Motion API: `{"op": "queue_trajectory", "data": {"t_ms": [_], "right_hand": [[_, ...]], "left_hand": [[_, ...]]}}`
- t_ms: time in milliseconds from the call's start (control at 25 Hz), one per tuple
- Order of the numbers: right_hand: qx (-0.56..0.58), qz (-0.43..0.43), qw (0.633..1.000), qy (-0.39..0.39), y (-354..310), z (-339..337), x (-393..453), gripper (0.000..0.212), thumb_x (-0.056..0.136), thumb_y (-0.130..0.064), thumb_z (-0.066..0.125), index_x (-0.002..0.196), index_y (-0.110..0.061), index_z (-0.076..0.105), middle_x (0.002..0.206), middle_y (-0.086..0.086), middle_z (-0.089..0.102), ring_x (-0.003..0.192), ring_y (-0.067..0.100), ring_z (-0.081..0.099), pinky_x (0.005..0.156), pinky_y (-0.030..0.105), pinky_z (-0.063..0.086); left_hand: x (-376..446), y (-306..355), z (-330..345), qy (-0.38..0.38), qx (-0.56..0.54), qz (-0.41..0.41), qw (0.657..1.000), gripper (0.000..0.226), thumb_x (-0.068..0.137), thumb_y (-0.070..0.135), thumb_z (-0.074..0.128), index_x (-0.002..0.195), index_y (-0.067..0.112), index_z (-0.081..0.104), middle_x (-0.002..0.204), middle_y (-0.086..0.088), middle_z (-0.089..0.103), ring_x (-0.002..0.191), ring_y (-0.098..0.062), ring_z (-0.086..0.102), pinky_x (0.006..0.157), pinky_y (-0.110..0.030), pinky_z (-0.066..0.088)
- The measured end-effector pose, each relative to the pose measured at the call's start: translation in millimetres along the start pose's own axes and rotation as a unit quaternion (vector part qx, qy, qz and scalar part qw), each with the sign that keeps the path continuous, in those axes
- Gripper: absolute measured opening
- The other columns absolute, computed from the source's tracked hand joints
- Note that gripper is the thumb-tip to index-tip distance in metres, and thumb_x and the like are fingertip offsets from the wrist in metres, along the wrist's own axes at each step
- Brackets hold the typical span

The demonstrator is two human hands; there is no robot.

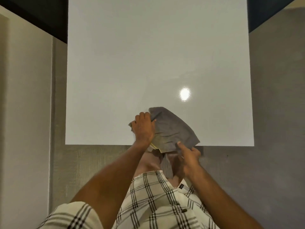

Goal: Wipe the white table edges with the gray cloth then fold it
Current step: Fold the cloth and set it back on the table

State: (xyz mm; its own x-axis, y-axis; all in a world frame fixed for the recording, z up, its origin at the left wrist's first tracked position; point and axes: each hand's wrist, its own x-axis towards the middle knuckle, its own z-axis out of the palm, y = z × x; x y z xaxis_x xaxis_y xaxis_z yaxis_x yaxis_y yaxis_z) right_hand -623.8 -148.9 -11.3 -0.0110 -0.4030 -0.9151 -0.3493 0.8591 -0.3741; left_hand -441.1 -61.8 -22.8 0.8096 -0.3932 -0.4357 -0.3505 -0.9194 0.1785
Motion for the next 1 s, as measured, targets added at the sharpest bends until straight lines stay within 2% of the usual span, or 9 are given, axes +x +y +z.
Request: {"op": "queue_trajectory", "data": {"t_ms": [40,120,320,480,560,720,800,920,1000], "right_hand": [[0.023,0.059,0.997,-0.043,-7,3,2,0.064,0.085,-0.019,0.087,0.139,-0.002,0.058,0.13,0.024,0.071,0.111,0.036,0.072,0.099,0.049,0.06],[0.044,0.115,0.988,-0.094,-19,7,6,0.061,0.091,-0.025,0.081,0.143,-0.005,0.057,0.133,0.022,0.07,0.121,0.041,0.069,0.11,0.056,0.053],[0.052,0.174,0.979,-0.098,-25,-2,12,0.054,0.102,-0.024,0.067,0.147,0.001,0.052,0.143,0.027,0.063,0.132,0.045,0.061,0.115,0.058,0.047],[-0.063,0.021,0.997,-0.033,-29,2,5,0.051,0.099,-0.017,0.07,0.146,-0.005,0.055,0.139,0.014,0.065,0.12,0.036,0.064,0.107,0.055,0.054],[-0.135,-0.069,0.988,-0.023,-39,13,-3,0.053,0.097,-0.027,0.073,0.146,-0.012,0.057,0.136,0.009,0.067,0.117,0.032,0.066,0.104,0.052,0.057],[-0.301,-0.228,0.925,-0.031,-68,66,-20,0.054,0.098,-0.044,0.069,0.143,-0.016,0.057,0.129,0.003,0.066,0.111,0.024,0.064,0.091,0.037,0.056],[-0.326,-0.283,0.902,-0.03,-85,105,-25,0.05,0.099,-0.044,0.068,0.137,-0.013,0.06,0.121,0.002,0.067,0.107,0.024,0.066,0.082,0.028,0.053],[-0.356,-0.345,0.868,-0.031,-109,175,-29,0.043,0.1,-0.042,0.067,0.126,-0.008,0.064,0.114,0.006,0.07,0.1,0.025,0.067,0.079,0.029,0.052],[-0.366,-0.381,0.848,-0.043,-125,224,-34,0.043,0.101,-0.044,0.065,0.124,-0.008,0.063,0.113,0.006,0.07,0.095,0.023,0.065,0.075,0.023,0.049]], "left_hand": [[1,2,-2,-0.001,-0.012,-0.01,1.0,0.031,0.106,0.041,0.05,0.12,0.015,0.059,0.121,-0.008,0.062,0.112,-0.03,0.056,0.092,-0.046,0.042],[3,5,-8,-0.01,-0.054,-0.043,0.998,0.029,0.107,0.039,0.048,0.118,0.016,0.061,0.119,-0.007,0.064,0.112,-0.03,0.057,0.092,-0.047,0.045],[-3,-5,-16,-0.029,-0.206,-0.088,0.974,0.03,0.107,0.039,0.048,0.111,0.014,0.065,0.108,-0.005,0.071,0.102,-0.026,0.064,0.084,-0.041,0.052],[-2,-19,-19,-0.048,-0.275,-0.121,0.953,0.028,0.106,0.041,0.049,0.103,0.018,0.063,0.097,0.003,0.068,0.091,-0.019,0.062,0.075,-0.032,0.041],[8,-32,-26,-0.051,-0.317,-0.149,0.935,0.028,0.106,0.042,0.048,0.102,0.017,0.062,0.095,0.006,0.064,0.09,-0.019,0.06,0.077,-0.032,0.042],[34,-74,-50,-0.038,-0.377,-0.181,0.908,0.021,0.106,0.04,0.05,0.099,0.021,0.057,0.098,0.004,0.061,0.094,-0.022,0.059,0.08,-0.032,0.042],[54,-99,-68,-0.019,-0.4,-0.193,0.896,0.022,0.106,0.04,0.051,0.097,0.021,0.056,0.097,0.002,0.063,0.095,-0.025,0.062,0.081,-0.033,0.044],[92,-141,-99,0.01,-0.425,-0.2,0.883,0.023,0.107,0.042,0.051,0.098,0.022,0.058,0.096,0.002,0.063,0.093,-0.023,0.061,0.082,-0.033,0.047],[124,-165,-123,0.031,-0.445,-0.197,0.873,0.028,0.107,0.043,0.051,0.103,0.018,0.063,0.099,0.0,0.065,0.093,-0.022,0.062,0.085,-0.034,0.052]]}}
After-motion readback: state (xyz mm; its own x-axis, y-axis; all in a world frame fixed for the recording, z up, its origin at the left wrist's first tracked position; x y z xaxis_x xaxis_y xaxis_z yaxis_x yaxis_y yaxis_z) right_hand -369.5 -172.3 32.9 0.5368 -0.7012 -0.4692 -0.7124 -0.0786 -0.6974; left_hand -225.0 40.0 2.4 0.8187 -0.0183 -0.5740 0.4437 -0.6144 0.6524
